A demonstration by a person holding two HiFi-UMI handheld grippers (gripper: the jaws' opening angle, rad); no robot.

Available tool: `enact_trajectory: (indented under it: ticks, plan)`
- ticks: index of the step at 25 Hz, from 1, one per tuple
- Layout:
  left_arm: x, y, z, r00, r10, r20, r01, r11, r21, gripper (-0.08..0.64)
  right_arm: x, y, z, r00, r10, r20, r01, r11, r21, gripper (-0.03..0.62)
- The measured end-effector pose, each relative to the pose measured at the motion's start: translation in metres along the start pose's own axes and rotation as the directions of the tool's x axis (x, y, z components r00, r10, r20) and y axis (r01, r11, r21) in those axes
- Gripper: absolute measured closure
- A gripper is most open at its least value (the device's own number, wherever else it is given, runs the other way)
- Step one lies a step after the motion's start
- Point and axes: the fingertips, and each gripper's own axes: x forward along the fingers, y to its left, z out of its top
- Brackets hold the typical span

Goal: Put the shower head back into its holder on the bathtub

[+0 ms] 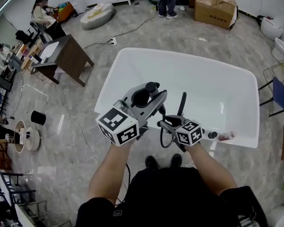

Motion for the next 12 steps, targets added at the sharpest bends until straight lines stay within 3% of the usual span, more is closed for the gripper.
enact_trajectory:
  ticks: [4,12]
  plan:
    - [-0.011,0.009,0.001,1.000,0.006,0.001,-0.006,1.000,0.006,0.422,0.009,0.000,0.006,1.000,-0.025,0.015,0.025,0.999,-0.031,0.518]
    - [-0.050,0.037,0.010,0.995,0.091,0.038,-0.092,0.995,0.028,0.422,0.020,-0.011,0.041,0.997,-0.071,0.035,0.073,0.995,-0.063,0.523]
